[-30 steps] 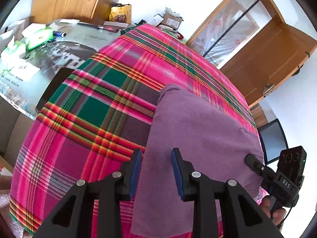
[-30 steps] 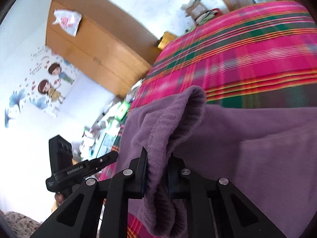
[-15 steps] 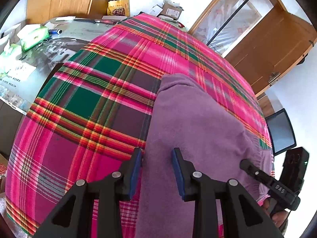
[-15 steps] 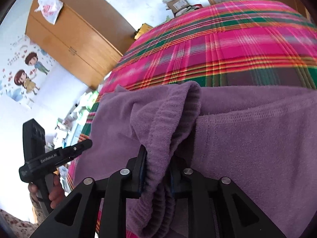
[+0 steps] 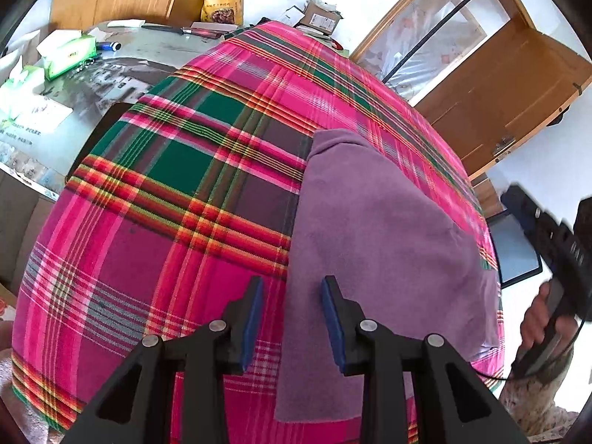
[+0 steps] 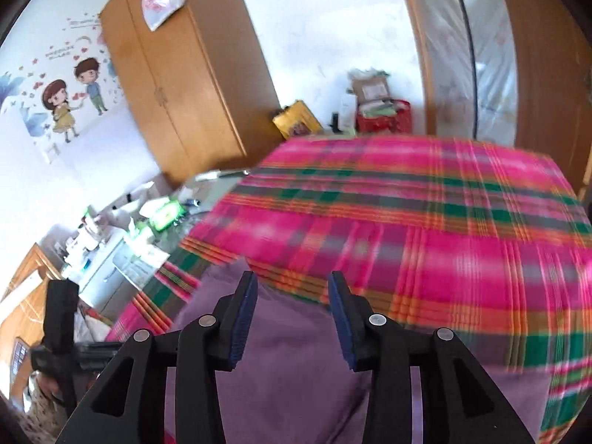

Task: Fold clothes

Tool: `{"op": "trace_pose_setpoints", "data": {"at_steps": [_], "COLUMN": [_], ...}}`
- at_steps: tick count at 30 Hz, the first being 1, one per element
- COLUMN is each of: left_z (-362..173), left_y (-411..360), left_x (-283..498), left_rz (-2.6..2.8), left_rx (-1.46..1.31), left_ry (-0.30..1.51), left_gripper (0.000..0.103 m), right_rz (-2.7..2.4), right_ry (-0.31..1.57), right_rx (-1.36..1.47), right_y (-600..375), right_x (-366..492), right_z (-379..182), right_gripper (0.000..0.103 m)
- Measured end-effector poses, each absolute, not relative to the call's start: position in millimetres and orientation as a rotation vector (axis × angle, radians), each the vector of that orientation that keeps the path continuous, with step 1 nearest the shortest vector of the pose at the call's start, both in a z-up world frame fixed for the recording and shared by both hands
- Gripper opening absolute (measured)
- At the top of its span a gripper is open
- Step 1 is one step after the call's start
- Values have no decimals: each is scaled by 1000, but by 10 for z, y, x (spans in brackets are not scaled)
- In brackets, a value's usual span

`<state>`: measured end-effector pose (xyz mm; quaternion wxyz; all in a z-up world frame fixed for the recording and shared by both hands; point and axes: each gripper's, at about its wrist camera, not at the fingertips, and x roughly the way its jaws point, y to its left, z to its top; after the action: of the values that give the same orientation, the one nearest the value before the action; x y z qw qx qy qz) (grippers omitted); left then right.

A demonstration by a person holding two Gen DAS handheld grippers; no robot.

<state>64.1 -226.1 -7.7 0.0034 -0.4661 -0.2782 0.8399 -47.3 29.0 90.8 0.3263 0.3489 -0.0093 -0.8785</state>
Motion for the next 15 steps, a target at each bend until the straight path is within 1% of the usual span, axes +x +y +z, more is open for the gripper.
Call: {"op": "trace_pose_setpoints", "data": {"at_steps": [4,7,8,9,11,14,15], "left_z": [-82,-89,-92,-96,-102,-98,-97], "left_y": [-2266,-2271,-2274,-2277,-2276,-2256,-2246], "left_x": [639,654,664,677,706,736,738], "left_rz": [2624,2623,2619,2612,2600,2592,2594], "left_rx": [-1449,-1434,-1429,-1422,-1412,-1407,-1404], "left_ry": [-851,-854,-857,-862,-857,-820,-803], "left_gripper": [32,32,32,32,32,32,32], "right_rz": [-2220,-2100,-2063,-2025,-1949,-1904,-1883], "right_ry": [124,235,271,309,386,436,436], "right_rx": [893,925,931,941,974,1004,1012], "right_y": [5,-374,-504,-632,-875,-1049,-1073], "right_x": [-465,-620,-674,-733,-862,-984,-1003], "right_z": [1043,886,822,750,577,419,397], "right_gripper": [43,43,41,33,28,19,18]}}
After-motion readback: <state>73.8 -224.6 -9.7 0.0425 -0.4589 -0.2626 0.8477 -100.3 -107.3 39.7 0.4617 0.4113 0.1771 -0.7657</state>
